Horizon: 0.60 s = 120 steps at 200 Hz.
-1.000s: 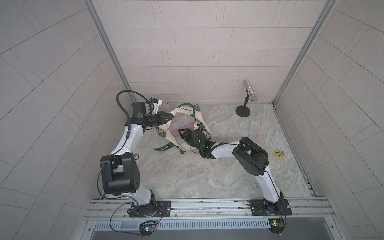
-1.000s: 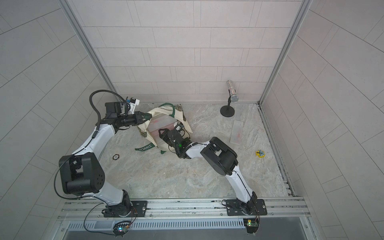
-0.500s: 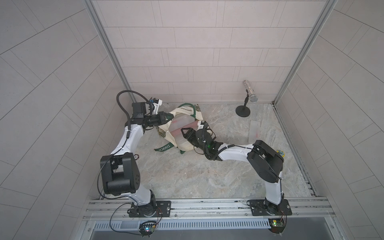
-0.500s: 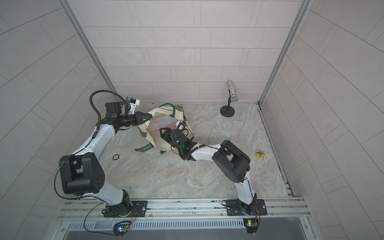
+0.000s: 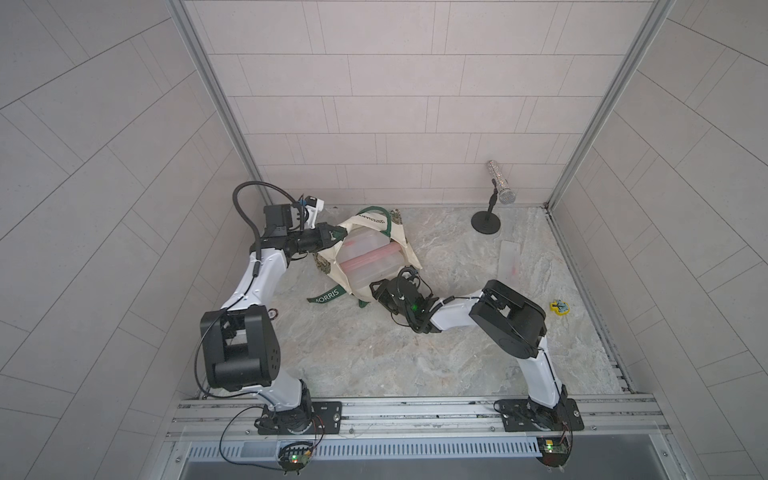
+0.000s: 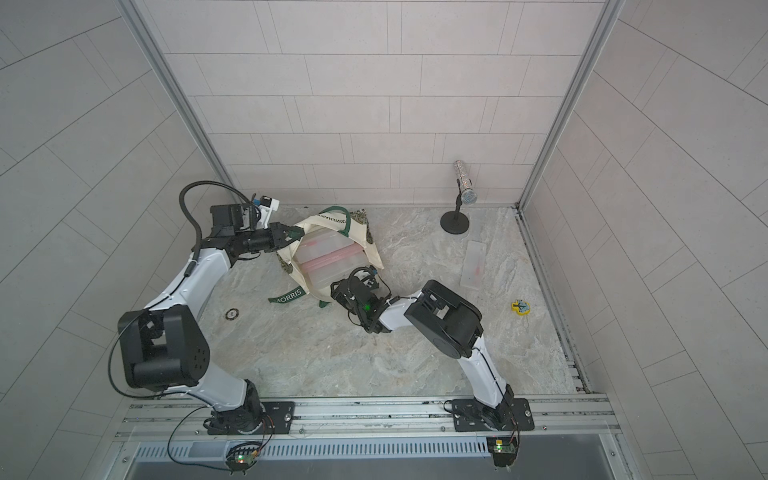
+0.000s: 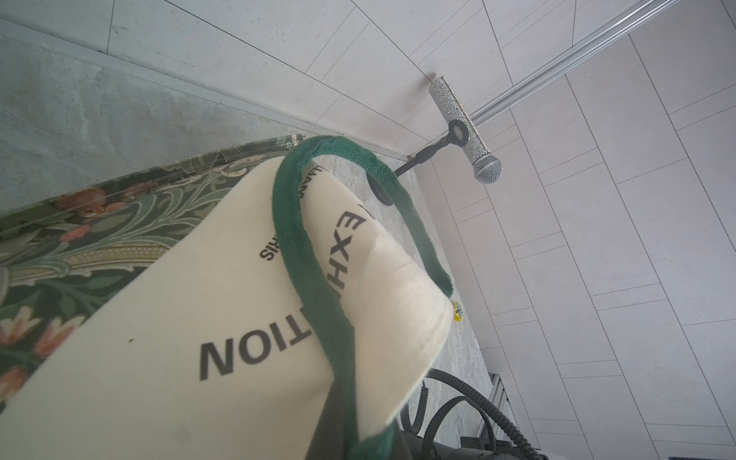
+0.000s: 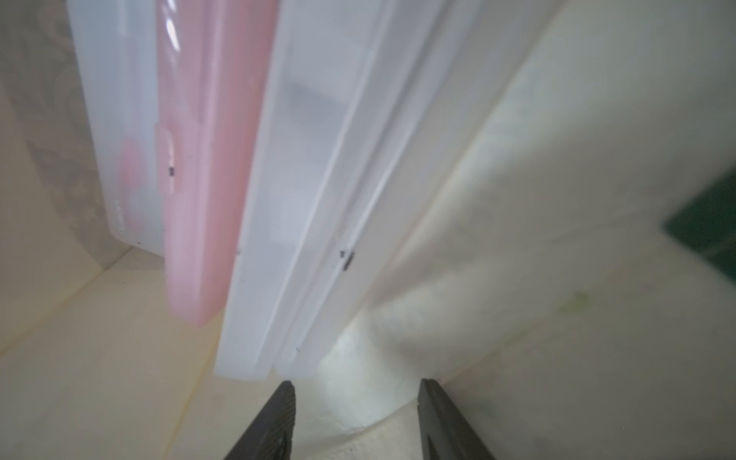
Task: Take out the pencil case from the canvas bag
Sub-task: Pick up the pencil case from the canvas bag.
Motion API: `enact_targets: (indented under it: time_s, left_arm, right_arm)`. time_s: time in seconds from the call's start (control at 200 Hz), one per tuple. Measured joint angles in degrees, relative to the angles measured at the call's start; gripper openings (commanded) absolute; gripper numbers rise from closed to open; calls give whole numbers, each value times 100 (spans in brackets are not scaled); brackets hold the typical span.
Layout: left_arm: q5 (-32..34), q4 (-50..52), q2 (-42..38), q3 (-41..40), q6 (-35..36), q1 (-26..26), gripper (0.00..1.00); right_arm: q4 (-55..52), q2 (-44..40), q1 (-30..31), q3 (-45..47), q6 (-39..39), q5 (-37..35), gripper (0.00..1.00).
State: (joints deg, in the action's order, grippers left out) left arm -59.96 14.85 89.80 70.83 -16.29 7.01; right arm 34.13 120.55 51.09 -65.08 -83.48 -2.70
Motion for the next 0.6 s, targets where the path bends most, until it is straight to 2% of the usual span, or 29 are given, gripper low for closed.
enact_targets:
  time_s: [0.245, 0.495, 0.6]
  left_arm:
    - [-15, -33, 0, 0, -138, 0, 0]
    - [0, -153, 0, -20, -254, 0, 0]
    - [2, -227, 0, -28, -319, 0, 0]
  right_arm:
    - [-22, 341, 22, -514, -46, 11, 52]
    - [-131, 546, -59, -909, 136, 157, 39]
    - [-291, 546, -177, -1202, 369, 363, 42]
